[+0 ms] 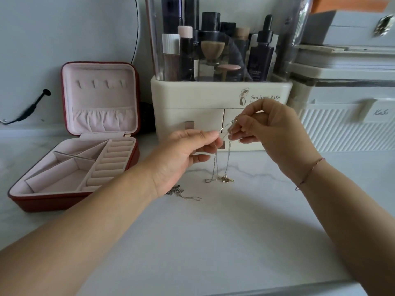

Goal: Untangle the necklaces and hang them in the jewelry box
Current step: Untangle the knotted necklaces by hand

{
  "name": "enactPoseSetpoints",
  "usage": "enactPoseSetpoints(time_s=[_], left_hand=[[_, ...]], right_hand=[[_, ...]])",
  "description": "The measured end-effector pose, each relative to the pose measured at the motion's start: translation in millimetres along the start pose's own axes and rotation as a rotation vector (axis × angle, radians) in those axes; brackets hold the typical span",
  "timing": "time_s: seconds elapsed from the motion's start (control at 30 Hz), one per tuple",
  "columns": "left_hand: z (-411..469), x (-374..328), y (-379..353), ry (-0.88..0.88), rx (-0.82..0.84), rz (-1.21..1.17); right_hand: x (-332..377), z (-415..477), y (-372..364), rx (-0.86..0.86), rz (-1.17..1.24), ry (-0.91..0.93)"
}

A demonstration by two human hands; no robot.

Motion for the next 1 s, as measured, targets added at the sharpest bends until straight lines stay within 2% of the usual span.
enactPoseSetpoints(time_s=[0.13, 0.3, 0.43, 0.57, 0.73, 0.83, 1.0], left_hand=[[0, 6, -2, 0.030, 0.010, 0.025], [0, 6, -2, 0.034, 0.010, 0.032], [2, 5, -1, 0.065, -0.023, -0.039], [5, -4, 7, 0.110, -0.041, -0.262], [11, -22, 30, 0.101, -0.120, -0.491], [11, -23, 35, 0.106, -0.152, -0.457], [9, -13, 26, 0.097, -0.100, -0.192]], right_hand=[[-4, -4, -10, 0.036, 0.203, -0.142], [-13, -12, -25, 0.163, 0.424, -0.337], [-17, -14, -28, 0.200, 0.478, -0.421], [-22, -10, -20, 0.178, 0.352, -0.389], [-19, 1, 2, 0.032, 0.177, -0.274], [-14, 4, 8, -0.027, 0.144, -0.217], [-9, 11, 23, -0.137, 0.159, -0.132]])
Point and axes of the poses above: each hand's wrist, its own z-axis towards the middle knuckle, its own y-axis out of the back of the hand, x = y × z, the point moved 10 cm from there along z, towards the middle knuckle, and after that the axes turned 15 degrees about -x, right-handed, at the moved point
